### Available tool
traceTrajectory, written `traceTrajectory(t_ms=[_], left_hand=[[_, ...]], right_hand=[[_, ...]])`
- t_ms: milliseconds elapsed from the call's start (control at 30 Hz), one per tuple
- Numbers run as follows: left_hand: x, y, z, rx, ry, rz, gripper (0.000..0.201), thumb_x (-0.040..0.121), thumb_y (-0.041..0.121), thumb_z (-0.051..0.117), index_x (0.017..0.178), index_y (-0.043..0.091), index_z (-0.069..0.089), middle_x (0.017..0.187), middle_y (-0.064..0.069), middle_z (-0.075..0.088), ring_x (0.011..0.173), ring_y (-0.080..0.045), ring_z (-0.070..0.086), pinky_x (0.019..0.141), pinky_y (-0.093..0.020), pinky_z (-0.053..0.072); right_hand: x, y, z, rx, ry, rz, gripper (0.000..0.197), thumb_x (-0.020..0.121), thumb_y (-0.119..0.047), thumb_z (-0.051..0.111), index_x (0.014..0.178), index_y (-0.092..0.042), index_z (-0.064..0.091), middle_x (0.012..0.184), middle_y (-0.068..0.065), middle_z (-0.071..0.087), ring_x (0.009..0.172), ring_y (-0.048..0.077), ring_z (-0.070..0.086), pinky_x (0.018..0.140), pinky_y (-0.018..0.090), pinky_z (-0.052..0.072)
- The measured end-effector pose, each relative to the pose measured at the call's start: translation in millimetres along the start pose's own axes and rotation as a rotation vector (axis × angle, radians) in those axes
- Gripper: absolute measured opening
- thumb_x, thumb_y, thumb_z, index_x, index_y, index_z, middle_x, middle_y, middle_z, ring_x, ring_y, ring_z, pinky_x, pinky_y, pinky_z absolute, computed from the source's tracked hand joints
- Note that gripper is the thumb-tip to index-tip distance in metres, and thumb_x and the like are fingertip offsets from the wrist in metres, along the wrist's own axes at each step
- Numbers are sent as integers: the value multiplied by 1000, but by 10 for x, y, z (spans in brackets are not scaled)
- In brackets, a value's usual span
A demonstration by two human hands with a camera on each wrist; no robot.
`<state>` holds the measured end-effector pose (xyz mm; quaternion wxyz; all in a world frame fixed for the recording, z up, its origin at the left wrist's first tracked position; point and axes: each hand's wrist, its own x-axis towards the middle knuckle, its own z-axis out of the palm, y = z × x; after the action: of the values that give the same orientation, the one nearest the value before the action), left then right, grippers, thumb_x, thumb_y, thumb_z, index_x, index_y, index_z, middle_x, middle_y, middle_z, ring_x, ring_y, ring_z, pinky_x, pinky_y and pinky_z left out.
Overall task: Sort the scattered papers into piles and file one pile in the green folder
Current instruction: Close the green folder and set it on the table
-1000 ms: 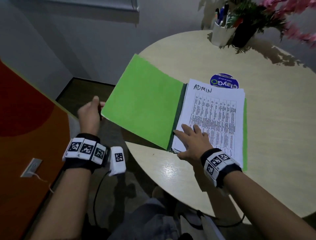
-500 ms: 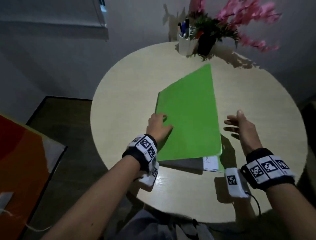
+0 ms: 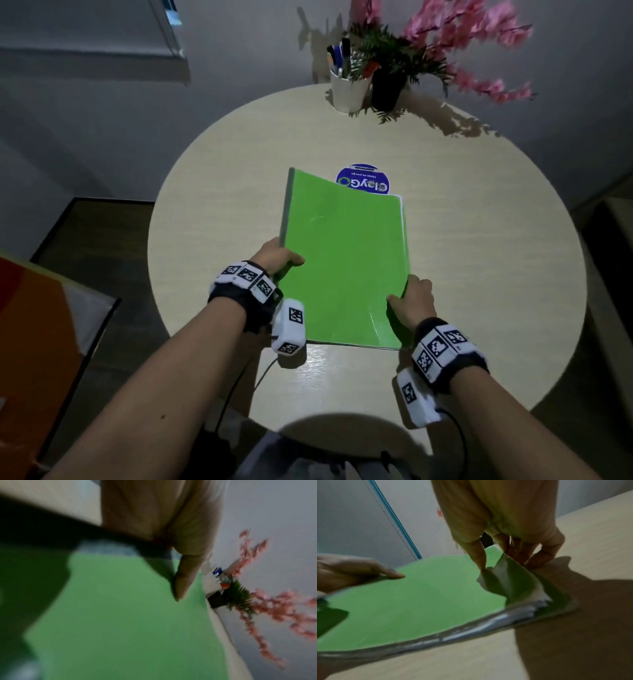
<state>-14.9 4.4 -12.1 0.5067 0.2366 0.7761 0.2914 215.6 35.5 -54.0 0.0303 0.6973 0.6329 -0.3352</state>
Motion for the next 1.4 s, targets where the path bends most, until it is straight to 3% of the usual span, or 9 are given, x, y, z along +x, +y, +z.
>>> traceTrajectory(t_ms=[100,167,267,467,567,700,867,1267,1400], left_hand=[[-195,119,-9,-159,-99,152,62,84,-6,58,140,9,35,133,-13,51,105,-21,51,90,-26,42],[-315,212,-26,-226,-125,245,68,84,-7,57,144,8,28,143,-12,40,103,-19,55,82,-17,51],[-397,439,-122,-312,-75,368,61,84,-5,59,139,3,33,122,-14,52,79,-15,60,60,-13,56],[-316,762,-70,-366,108,546,35,72,-17,67,103,0,64,78,14,72,64,7,64,68,-7,54],[-254,708,89,-353,122,502,39,73,-19,65,93,13,69,82,13,66,67,2,60,61,-4,51],[-25,578,231,-416,23,399,46,76,-12,65,118,1,55,94,-4,66,80,-15,63,62,-19,59],[397,298,407,-329,44,292,44,80,4,67,123,3,54,122,-19,63,113,-34,60,100,-52,47],[1062,807,558,60,305,231,35,92,19,54,118,-4,51,104,-19,59,96,-29,57,87,-36,46],[1201,871,524,115,150,157,65,86,17,64,138,7,26,135,-21,47,119,-38,52,102,-42,45]], right_hand=[[128,-19,-156,271,20,66,71,86,-28,60,143,-4,25,147,19,27,134,38,31,110,46,32],[190,-86,-378,668,39,96,62,85,-19,60,139,-5,32,140,19,40,123,33,43,99,41,43],[150,-274,-848,966,234,-63,23,86,3,46,106,-7,51,102,12,52,92,20,48,60,17,49],[-86,-650,-1285,1140,473,-425,44,77,11,33,95,-25,50,100,2,59,99,20,57,94,35,49],[29,-589,-1115,1147,486,-323,62,81,13,35,138,-10,36,135,15,51,123,28,48,109,38,38],[252,-397,-860,1070,428,-168,65,79,17,33,139,-9,30,130,14,49,115,22,46,110,36,31],[462,-227,-600,898,258,-102,68,90,1,50,147,-9,15,148,16,37,134,30,39,108,31,29],[1366,-380,-917,555,244,-91,44,98,-15,40,138,1,32,145,25,38,135,36,36,109,40,31],[1668,-453,-993,501,218,-42,44,100,-15,36,137,7,32,145,25,38,134,37,35,107,40,31]])
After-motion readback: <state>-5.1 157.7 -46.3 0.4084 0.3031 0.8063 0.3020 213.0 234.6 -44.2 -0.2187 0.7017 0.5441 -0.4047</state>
